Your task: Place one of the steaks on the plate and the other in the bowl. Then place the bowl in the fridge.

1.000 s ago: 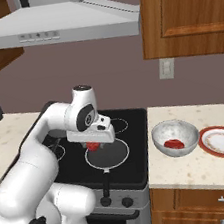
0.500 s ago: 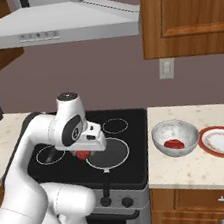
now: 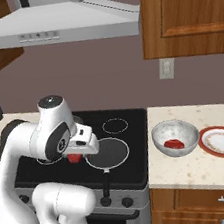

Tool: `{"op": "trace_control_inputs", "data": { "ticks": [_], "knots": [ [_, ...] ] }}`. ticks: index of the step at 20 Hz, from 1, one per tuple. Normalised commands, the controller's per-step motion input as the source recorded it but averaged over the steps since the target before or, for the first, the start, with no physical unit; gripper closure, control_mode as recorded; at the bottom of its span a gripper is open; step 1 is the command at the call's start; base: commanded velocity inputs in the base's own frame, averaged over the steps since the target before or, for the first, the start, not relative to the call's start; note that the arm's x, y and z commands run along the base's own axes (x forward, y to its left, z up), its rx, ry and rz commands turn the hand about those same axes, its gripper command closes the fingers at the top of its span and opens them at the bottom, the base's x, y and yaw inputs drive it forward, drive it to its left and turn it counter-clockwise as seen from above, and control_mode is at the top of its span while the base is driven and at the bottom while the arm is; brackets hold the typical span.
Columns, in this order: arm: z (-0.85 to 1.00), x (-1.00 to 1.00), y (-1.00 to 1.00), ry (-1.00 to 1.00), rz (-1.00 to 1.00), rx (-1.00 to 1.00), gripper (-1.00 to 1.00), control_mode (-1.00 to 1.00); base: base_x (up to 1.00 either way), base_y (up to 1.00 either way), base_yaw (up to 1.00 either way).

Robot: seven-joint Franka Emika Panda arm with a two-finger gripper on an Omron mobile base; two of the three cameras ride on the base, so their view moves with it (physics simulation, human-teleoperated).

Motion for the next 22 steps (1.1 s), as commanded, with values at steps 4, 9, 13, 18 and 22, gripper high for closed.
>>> {"op": "trace_control_inputs", "data": {
  "ticks": [4, 9, 13, 18, 22],
  "knots": [
    [0.33, -0.39, 0.24, -0.02, 0.0, 0.0, 1.0, -1.0, 0.0, 0.0, 0.0],
    [0.02, -0.04, -0.01, 0.0, 0.0, 0.0, 1.0, 1.0, -0.11, -0.69, 0.0],
    [0.0, 0.0, 0.0, 0.0, 0.0, 0.0, 1.0, 1.0, -0.01, -1.0, 0.0],
    [0.0, 0.0, 0.0, 0.0, 0.0, 0.0, 1.0, 1.0, -0.02, -1.0, 0.0],
    [0.0, 0.0, 0.0, 0.0, 0.0, 0.0, 1.0, 1.0, -0.01, -1.0, 0.0]
  ]
}}
